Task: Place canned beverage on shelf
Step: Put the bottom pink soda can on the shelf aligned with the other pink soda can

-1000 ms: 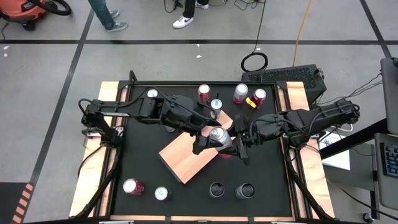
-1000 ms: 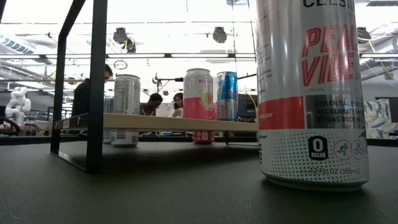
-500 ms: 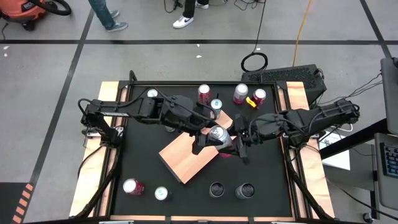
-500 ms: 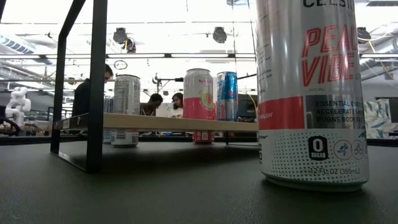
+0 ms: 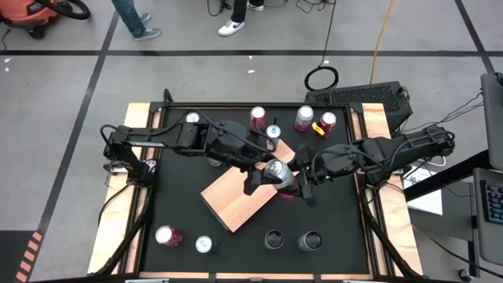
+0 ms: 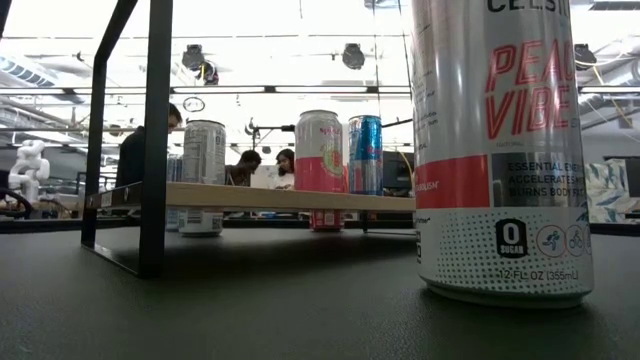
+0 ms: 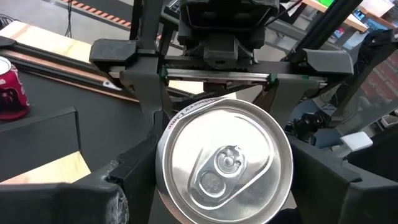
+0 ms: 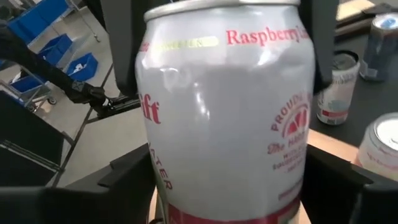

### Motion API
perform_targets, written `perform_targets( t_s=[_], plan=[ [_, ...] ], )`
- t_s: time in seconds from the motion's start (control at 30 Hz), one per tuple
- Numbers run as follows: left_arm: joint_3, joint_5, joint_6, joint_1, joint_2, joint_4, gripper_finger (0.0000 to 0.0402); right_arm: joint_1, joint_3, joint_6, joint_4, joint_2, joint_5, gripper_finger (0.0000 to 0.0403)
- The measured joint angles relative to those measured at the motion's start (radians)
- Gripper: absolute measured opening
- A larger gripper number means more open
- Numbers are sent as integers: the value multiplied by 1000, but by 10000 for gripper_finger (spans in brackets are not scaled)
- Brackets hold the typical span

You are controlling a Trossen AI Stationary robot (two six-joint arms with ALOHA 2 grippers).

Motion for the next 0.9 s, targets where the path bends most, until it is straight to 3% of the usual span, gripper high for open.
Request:
perform_targets(
  t_s=[0.37, 0.77, 0.9],
  plan=[
    [0, -50, -22, 0, 0, -9, 282, 1, 0, 52, -163, -31, -5, 342],
    [0, -275, -123, -1, -2, -37, 281, 0, 0, 60, -459, -165, 31, 343],
    [0, -339, -198, -2, -3, -140, 281, 0, 0, 62, -503, -198, 32, 343]
  ],
)
